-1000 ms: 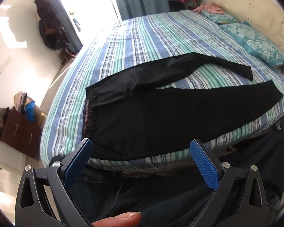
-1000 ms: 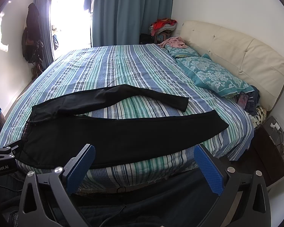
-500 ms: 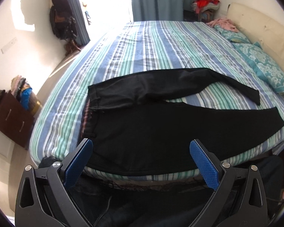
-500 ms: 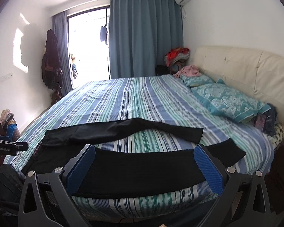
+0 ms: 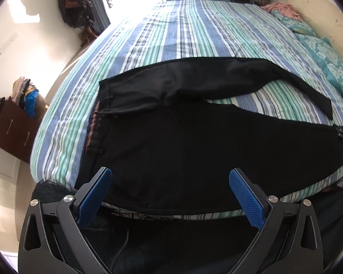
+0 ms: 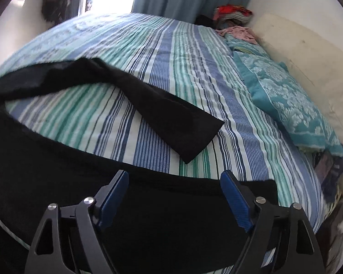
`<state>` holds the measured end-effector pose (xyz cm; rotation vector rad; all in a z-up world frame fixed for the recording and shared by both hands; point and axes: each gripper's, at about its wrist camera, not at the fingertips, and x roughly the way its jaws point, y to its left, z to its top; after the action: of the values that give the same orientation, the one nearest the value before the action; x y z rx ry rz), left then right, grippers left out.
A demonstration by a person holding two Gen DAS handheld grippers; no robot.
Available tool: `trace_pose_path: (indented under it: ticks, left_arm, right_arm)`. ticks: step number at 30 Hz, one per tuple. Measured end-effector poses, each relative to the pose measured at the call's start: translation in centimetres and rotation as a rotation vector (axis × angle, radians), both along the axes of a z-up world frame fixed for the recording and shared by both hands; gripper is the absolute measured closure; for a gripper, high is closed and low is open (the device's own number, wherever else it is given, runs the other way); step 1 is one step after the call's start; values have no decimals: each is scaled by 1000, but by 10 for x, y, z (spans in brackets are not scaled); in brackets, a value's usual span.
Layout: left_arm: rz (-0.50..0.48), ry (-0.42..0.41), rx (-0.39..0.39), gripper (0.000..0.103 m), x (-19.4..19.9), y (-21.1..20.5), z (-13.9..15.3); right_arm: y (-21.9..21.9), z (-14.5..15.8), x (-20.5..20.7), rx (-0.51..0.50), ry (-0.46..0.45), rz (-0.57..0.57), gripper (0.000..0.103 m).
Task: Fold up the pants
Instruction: 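Grasp the hem of the folded-back trouser leg with the right gripper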
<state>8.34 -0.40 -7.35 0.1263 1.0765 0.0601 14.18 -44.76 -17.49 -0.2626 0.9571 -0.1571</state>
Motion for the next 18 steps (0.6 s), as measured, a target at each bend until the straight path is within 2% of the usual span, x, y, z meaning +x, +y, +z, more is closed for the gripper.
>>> trace_pose_path:
  ticks: [2,6,9,10,11,12,13,14,16,18]
  left_arm:
    - [-15,26,14,1,3,-9,-7]
    - [-38,54,48,1,8,-22,-16]
    - [-42,75,63,1,14,-26,-25]
    - [-40,85,67,1,16,-26,-28]
    - [-39,96,68,1,19,-27,-31]
    - [-40,103,67,1,22,-28,-34]
    - [-42,106,65,1,25,-29,-35]
    - [-45,104,61,1,28,-31,-36]
    - [-54,93,51,1,34,-36,-36]
    - [-63,95,34,1,44,-43,-38]
  right_arm:
    - [2,-21,18,-92,35,42,27]
    - [-15,-51,54,-214,49,16,27]
    - [-31,-59,73,-224,39,33,28]
    - [-36,-56,79,-210,41,41,44]
    - [-40,-53,86,-192,58,47,73]
    - [-46,-47,91,-180,78,52,85]
    - [-48,-37,96,-180,73,54,90]
    - [-51,-20,101,-160,51,56,91]
    - [-68,23,117,-58,17,38,93]
    - [-87,64,149,-13,-5,16,93]
